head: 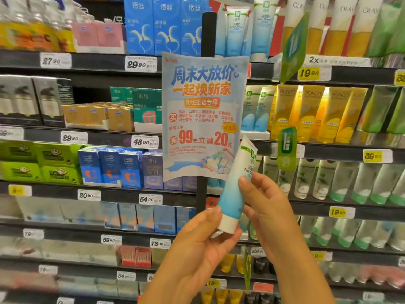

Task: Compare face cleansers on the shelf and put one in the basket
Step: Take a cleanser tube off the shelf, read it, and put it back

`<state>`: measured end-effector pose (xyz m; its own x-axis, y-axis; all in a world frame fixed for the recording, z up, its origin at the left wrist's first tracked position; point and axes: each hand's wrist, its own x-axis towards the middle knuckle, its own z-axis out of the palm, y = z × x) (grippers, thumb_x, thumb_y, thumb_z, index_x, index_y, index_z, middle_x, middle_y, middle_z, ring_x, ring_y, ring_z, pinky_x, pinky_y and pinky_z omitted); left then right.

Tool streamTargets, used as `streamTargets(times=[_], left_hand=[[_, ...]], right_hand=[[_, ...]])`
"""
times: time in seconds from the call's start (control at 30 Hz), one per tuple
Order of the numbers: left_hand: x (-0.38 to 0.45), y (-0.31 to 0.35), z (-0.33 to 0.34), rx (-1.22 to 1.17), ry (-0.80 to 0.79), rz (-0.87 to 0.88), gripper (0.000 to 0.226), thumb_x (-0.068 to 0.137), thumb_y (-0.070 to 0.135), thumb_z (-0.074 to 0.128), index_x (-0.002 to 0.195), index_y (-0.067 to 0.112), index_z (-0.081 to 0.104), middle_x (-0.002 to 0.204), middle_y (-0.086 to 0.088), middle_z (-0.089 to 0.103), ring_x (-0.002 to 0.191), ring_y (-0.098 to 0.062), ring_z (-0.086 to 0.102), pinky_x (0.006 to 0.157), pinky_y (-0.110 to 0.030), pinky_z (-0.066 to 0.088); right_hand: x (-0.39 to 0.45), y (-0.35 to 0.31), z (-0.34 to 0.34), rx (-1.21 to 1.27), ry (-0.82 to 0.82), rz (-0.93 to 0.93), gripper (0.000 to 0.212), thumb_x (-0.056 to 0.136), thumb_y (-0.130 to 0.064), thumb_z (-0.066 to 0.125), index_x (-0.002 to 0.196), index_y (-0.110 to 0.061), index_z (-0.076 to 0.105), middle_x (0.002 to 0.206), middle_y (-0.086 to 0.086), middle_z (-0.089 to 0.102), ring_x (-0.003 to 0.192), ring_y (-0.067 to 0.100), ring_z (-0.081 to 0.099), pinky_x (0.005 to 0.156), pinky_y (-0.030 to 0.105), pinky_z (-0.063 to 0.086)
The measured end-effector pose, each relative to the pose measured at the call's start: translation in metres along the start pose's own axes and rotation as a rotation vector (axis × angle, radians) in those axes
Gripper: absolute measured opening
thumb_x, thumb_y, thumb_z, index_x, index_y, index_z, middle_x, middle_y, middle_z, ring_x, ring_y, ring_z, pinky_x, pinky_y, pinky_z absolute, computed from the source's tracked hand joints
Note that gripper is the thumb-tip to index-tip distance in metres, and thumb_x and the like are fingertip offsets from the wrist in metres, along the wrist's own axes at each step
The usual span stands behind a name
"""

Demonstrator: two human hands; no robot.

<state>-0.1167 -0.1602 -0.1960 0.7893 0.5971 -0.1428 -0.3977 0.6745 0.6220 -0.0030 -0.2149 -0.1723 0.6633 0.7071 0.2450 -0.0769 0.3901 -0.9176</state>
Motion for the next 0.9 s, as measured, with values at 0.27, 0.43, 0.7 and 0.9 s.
streamTargets(times=[0.27, 0.43, 0.7, 0.9], left_hand=[[-0.006, 0.009, -0.007, -0.016, -0.039, -0.021, 0.027, 0.062, 0.013, 0.070, 0.082, -0.005, 0.074, 0.095, -0.026, 0.070, 0.076, -0.029, 0.071, 0.064, -0.035, 0.059], [-0.008, 0.010, -0.005, -0.163, -0.082, -0.088, 0.032, 0.071, 0.016, 0.063, 0.087, -0.011, 0.071, 0.100, -0.031, 0.067, 0.079, -0.037, 0.070, 0.063, -0.041, 0.060], [-0.011, 0.005, -0.011, -0.047, -0.016, -0.027, 0.043, 0.065, 0.006, 0.065, 0.106, -0.007, 0.060, 0.092, -0.025, 0.071, 0.079, -0.032, 0.071, 0.066, -0.041, 0.060], [-0.014, 0.008, -0.013, -0.063, 0.008, -0.001, 0.042, 0.065, 0.006, 0.066, 0.105, -0.007, 0.061, 0.091, -0.025, 0.071, 0.078, -0.031, 0.071, 0.068, -0.040, 0.060]], right_hand=[[-0.007, 0.002, 0.013, -0.131, -0.004, -0.066, 0.024, 0.076, -0.027, 0.066, 0.100, -0.020, 0.068, 0.102, 0.000, 0.072, 0.101, 0.020, 0.066, 0.091, 0.040, 0.052], [-0.012, 0.002, 0.013, 0.052, -0.042, -0.053, 0.031, 0.075, -0.025, 0.061, 0.104, -0.018, 0.068, 0.103, 0.001, 0.073, 0.097, 0.015, 0.068, 0.075, 0.024, 0.057], [-0.015, 0.005, 0.012, -0.010, -0.042, 0.031, 0.031, 0.079, -0.027, 0.060, 0.109, -0.019, 0.065, 0.102, -0.002, 0.073, 0.095, 0.012, 0.069, 0.071, 0.022, 0.056], [-0.016, 0.009, 0.014, 0.068, 0.036, 0.015, 0.025, 0.083, -0.019, 0.058, 0.106, -0.014, 0.067, 0.103, 0.003, 0.073, 0.097, 0.017, 0.068, 0.076, 0.026, 0.058]])
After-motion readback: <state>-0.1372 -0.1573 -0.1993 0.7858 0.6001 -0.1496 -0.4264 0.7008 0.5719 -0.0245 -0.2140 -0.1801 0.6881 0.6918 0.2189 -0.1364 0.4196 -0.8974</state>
